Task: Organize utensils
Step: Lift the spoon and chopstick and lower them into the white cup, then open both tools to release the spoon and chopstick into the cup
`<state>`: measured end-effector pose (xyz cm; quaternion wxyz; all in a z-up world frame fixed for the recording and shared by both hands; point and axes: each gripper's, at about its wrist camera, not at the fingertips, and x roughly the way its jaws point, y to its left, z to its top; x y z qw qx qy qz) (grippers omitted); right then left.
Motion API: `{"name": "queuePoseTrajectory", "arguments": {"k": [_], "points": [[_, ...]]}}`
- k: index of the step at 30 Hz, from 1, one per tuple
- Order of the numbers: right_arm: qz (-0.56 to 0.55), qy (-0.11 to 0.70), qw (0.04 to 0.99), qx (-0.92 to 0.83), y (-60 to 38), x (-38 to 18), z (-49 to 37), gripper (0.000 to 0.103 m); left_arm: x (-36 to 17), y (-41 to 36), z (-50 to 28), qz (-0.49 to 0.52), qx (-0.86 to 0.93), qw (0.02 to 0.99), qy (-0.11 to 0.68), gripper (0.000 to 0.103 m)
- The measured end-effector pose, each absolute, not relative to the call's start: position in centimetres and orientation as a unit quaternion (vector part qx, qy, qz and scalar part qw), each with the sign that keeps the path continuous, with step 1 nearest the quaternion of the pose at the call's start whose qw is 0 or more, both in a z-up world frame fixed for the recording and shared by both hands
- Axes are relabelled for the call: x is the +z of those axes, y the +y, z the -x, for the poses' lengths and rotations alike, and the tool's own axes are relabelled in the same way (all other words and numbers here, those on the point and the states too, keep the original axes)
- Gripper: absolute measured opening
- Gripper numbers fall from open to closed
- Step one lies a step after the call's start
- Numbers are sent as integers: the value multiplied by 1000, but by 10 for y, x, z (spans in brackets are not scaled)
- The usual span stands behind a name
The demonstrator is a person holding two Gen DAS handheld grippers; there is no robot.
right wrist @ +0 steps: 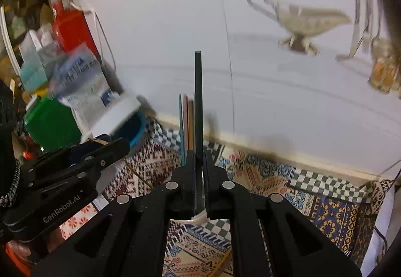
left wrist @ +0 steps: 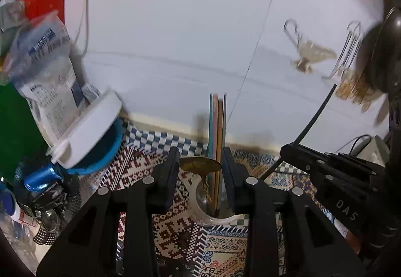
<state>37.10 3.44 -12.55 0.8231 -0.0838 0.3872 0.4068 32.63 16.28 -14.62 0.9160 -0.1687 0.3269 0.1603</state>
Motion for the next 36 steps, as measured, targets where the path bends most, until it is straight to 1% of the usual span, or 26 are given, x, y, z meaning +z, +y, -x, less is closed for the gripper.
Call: {"name": "queuePoseTrajectory", "arguments": {"k": [8,13,19,21,23,26,30,32,36], "points": [[97,424,808,398,45,-151,-386,5,-182,162,-347,175,157,894,381,33],[106,432,801,399,50,-157,-388,5,-189,163,-350,180,157,889,391,33],[110,439,796,403,52,-155,-387,6,-186,162,-353,169,158,885,404,33],[112,440,794,404,52,-152,-387,11,-180,160,-349,161,161,888,399,33],[108,433,799,404,48,-145,-384,24,-174,159,-346,159,159,891,395,33],[103,420,808,401,41,-135,-379,31,-160,156,-340,155,159,896,385,34],[89,401,819,402,26,-115,-371,34,-142,153,-329,150,160,903,370,37],[85,389,825,401,17,-105,-366,36,-132,150,-320,149,161,907,360,42],[80,371,837,394,-2,-91,-357,38,-116,142,-305,143,156,914,347,48]]}}
